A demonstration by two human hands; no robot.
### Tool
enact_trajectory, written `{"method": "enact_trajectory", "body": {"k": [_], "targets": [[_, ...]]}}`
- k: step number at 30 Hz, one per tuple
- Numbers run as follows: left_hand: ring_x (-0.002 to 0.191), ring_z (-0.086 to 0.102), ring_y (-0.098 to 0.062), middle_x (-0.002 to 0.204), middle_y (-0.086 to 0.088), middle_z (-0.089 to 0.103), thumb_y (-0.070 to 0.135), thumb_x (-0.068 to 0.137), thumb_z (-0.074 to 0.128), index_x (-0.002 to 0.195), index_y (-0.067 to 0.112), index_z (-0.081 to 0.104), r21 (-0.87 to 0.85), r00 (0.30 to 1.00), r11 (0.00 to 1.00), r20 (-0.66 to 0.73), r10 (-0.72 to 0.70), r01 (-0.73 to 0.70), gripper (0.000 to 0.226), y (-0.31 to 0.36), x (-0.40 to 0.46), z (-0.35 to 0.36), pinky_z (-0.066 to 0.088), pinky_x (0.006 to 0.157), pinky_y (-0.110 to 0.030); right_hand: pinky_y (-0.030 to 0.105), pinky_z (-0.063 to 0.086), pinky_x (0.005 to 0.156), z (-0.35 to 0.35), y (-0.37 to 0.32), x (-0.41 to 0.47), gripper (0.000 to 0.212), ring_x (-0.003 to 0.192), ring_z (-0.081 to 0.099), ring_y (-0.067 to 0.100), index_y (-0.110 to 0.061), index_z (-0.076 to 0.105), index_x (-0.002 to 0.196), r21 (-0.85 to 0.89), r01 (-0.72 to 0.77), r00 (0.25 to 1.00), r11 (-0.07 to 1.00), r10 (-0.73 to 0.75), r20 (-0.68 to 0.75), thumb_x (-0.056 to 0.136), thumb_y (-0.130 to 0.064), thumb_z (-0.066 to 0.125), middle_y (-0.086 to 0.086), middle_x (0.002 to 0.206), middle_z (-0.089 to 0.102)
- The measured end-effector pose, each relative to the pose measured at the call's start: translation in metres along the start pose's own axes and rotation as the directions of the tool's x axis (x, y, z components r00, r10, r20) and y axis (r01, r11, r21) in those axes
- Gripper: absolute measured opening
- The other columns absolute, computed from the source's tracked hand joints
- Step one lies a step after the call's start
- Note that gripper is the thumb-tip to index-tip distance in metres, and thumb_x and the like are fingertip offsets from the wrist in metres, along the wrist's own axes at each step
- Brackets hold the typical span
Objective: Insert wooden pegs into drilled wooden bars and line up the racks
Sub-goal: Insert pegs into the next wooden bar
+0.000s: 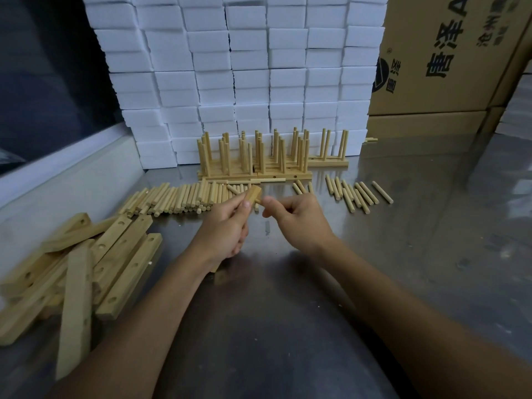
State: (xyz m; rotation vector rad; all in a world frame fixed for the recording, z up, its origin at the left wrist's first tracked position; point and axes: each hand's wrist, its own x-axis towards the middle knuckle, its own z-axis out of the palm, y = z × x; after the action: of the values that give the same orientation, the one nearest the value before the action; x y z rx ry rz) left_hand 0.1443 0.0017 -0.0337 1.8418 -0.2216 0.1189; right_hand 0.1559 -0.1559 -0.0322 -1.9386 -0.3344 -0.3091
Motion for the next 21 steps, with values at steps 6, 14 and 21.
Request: {"method": "enact_trajectory", "body": {"k": [6,14,21], "targets": [[0.046,0.048,-0.008,0.059,0.010,0.056,0.031,0.103,0.046,0.140,0.042,0.049,0.167,0.994,0.982,-0.031,0.100,-0.094,0.038,-0.009,0.003,-0.004,0.040,0.041,-0.020,0.021,0.031,0.043,-0.006,-0.002,0.003,0.034,0.039,0.035,0.004,-0.013,0.076,0.082,0.206,-0.258,0.965,0.944,0.240,0.108,0.098,-0.038,0.060,-0.009,0.043,0.042],[0.054,0.055,-0.023,0.064,-0.008,0.061,0.023,0.093,0.056,0.072,0.013,0.062,0.503,0.961,0.861,-0.192,0.200,-0.079,0.024,-0.017,0.003,-0.003,0.044,0.050,-0.038,0.020,0.041,0.047,-0.012,-0.005,0.004,0.035,0.049,0.048,0.008,-0.012,0.073,0.107,0.443,-0.434,0.898,0.784,0.336,0.286,0.094,-0.043,0.065,-0.004,0.065,0.063],[0.039,0.054,-0.017,0.066,-0.007,0.063,0.021,0.098,0.054,0.085,0.010,0.064,-0.067,0.927,0.985,-0.334,-0.172,0.158,0.020,-0.015,0.005,-0.003,0.043,0.036,-0.024,0.023,0.044,0.051,-0.018,0.007,0.009,0.055,0.053,0.059,0.009,-0.014,0.071,0.104,0.407,-0.372,0.928,0.834,0.321,0.189,0.096,-0.062,0.046,-0.002,0.069,0.069]]}}
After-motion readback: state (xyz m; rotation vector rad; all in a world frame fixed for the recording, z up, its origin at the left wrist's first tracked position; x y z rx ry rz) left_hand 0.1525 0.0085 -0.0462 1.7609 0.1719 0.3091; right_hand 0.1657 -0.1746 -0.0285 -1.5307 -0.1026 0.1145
